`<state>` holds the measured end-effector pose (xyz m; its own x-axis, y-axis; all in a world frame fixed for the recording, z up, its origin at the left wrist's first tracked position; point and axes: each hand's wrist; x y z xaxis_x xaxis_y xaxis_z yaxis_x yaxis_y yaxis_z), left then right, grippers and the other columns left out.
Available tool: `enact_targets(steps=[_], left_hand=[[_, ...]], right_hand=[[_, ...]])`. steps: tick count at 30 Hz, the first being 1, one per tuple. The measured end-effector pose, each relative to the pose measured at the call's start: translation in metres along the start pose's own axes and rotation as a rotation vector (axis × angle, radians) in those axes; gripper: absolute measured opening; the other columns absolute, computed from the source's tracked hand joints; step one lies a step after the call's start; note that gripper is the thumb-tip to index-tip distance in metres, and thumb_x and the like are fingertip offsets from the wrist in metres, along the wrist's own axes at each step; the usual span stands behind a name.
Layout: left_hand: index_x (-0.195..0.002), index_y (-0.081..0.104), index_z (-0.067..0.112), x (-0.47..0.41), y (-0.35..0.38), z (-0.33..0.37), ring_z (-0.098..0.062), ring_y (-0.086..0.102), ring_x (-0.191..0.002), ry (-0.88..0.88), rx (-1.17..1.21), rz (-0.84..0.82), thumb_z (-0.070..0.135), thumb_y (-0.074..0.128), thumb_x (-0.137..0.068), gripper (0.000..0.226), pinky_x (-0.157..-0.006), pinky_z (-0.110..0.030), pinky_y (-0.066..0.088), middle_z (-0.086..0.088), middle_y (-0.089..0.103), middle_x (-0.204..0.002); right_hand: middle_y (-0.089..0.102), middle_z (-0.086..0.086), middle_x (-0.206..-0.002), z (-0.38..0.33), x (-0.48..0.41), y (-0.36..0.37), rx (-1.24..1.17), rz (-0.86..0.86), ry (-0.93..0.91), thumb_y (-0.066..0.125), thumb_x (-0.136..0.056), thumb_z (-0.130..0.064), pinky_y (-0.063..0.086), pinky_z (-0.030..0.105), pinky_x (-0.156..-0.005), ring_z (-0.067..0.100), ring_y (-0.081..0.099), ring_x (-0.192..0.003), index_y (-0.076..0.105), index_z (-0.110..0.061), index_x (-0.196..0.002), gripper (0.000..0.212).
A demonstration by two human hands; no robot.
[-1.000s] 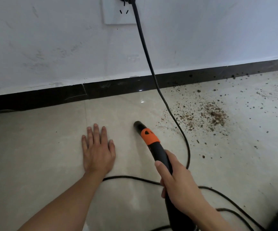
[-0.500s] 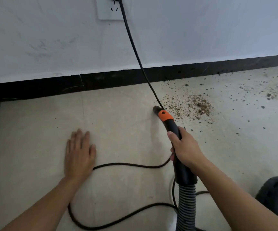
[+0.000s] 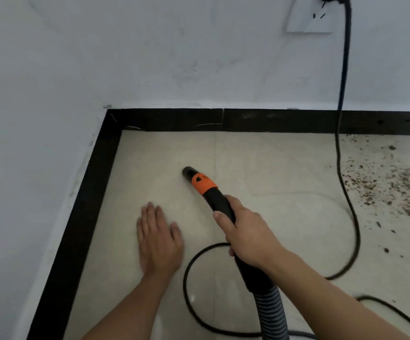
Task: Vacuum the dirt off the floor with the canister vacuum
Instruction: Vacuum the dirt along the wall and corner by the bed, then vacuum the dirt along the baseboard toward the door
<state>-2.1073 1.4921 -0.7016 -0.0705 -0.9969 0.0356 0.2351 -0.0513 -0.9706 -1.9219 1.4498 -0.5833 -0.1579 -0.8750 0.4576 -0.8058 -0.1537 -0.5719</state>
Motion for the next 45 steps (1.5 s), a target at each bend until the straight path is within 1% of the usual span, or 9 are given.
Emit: enact_targets(steps=[8,12,19,23,28,32,36,42,45], left_hand=[[-0.146,0.034,-0.002,-0.001,-0.001,-0.003,-0.028,0.018,-0.147,0.014,-0.038,-0.017,0.038,0.021,-0.095,0.066,-0.120,-0.042,0.013,-0.017,0.027,-0.156],[-0.144,0.037,-0.003,-0.003,-0.002,-0.008,-0.029,0.023,-0.146,0.028,-0.060,-0.022,0.035,0.025,-0.094,0.064,-0.118,-0.044,0.014,-0.018,0.031,-0.154],[-0.140,0.042,-0.007,-0.005,-0.001,-0.007,-0.034,0.030,-0.142,0.034,-0.019,-0.021,0.033,0.027,-0.092,0.064,-0.116,-0.047,0.017,-0.021,0.035,-0.151],[-0.139,0.042,-0.007,-0.005,-0.004,-0.005,-0.035,0.029,-0.142,0.033,0.003,-0.019,0.033,0.028,-0.091,0.064,-0.116,-0.048,0.018,-0.022,0.036,-0.151],[-0.139,0.043,-0.007,-0.006,-0.003,-0.012,-0.037,0.029,-0.141,0.041,-0.006,-0.044,0.034,0.028,-0.091,0.065,-0.116,-0.049,0.019,-0.022,0.036,-0.150],[-0.139,0.042,-0.007,-0.004,-0.001,-0.015,-0.040,0.027,-0.140,0.047,0.002,-0.042,0.033,0.029,-0.090,0.064,-0.115,-0.051,0.016,-0.024,0.036,-0.150],[-0.138,0.040,-0.008,-0.005,0.000,-0.014,-0.045,0.024,-0.139,0.072,-0.003,-0.061,0.029,0.033,-0.092,0.059,-0.113,-0.055,0.015,-0.027,0.033,-0.149],[-0.143,0.027,-0.009,-0.027,-0.022,0.029,-0.047,0.016,-0.140,-0.031,-0.246,-0.380,0.016,0.041,-0.095,0.056,-0.112,-0.052,0.022,-0.028,0.018,-0.154],[-0.128,0.046,-0.002,-0.032,-0.032,0.099,-0.037,0.035,-0.128,0.196,-0.231,-0.467,0.017,0.041,-0.093,0.041,-0.102,-0.044,0.038,-0.021,0.037,-0.140]], right_hand=[[0.066,0.009,-0.088,-0.038,-0.050,0.005,0.066,0.022,-0.034,0.041,-0.101,-0.049,0.059,0.047,-0.075,0.032,0.068,-0.073,0.038,-0.029,-0.138,0.043],[0.067,0.006,-0.086,-0.021,-0.012,0.002,0.089,-0.039,0.001,0.042,-0.100,-0.053,0.059,0.045,-0.071,0.026,0.069,-0.068,0.035,-0.037,-0.143,0.047],[0.067,0.004,-0.073,0.025,0.033,-0.046,-0.029,0.245,0.248,0.047,-0.101,-0.043,0.058,0.041,-0.063,0.018,0.067,-0.053,0.043,-0.030,-0.139,0.041],[0.065,0.008,-0.081,0.005,-0.003,-0.045,-0.150,0.161,0.202,0.047,-0.102,-0.041,0.052,0.026,-0.051,0.019,0.067,-0.056,0.044,-0.028,-0.137,0.037],[0.063,0.010,-0.075,0.017,0.046,-0.034,-0.267,0.076,0.209,0.051,-0.102,-0.037,0.052,0.024,-0.051,0.018,0.063,-0.051,0.049,-0.033,-0.126,0.024],[0.059,0.013,-0.069,0.063,0.125,-0.044,-0.575,0.240,0.418,0.054,-0.102,-0.028,0.051,0.034,-0.056,0.028,0.060,-0.054,0.059,-0.027,-0.119,0.019],[0.058,0.017,-0.072,0.092,0.200,-0.048,-0.866,0.314,0.427,0.050,-0.099,-0.009,0.049,0.042,-0.064,0.032,0.057,-0.060,0.064,-0.026,-0.120,0.031],[0.057,0.017,-0.067,0.111,0.265,-0.053,-0.887,0.652,0.459,0.058,-0.098,-0.007,0.049,0.034,-0.049,0.033,0.058,-0.054,0.059,-0.032,-0.125,0.037],[0.059,0.014,-0.066,0.135,0.273,-0.064,-0.869,0.726,0.524,0.059,-0.099,-0.014,0.049,0.034,-0.053,0.031,0.060,-0.053,0.059,-0.026,-0.126,0.030]])
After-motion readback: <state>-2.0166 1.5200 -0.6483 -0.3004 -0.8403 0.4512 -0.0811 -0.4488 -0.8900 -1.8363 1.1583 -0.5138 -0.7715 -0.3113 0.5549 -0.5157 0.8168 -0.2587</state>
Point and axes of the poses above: each hand's wrist, its own x-axis away from the middle knuckle, its own y-axis out of the palm, z = x × y
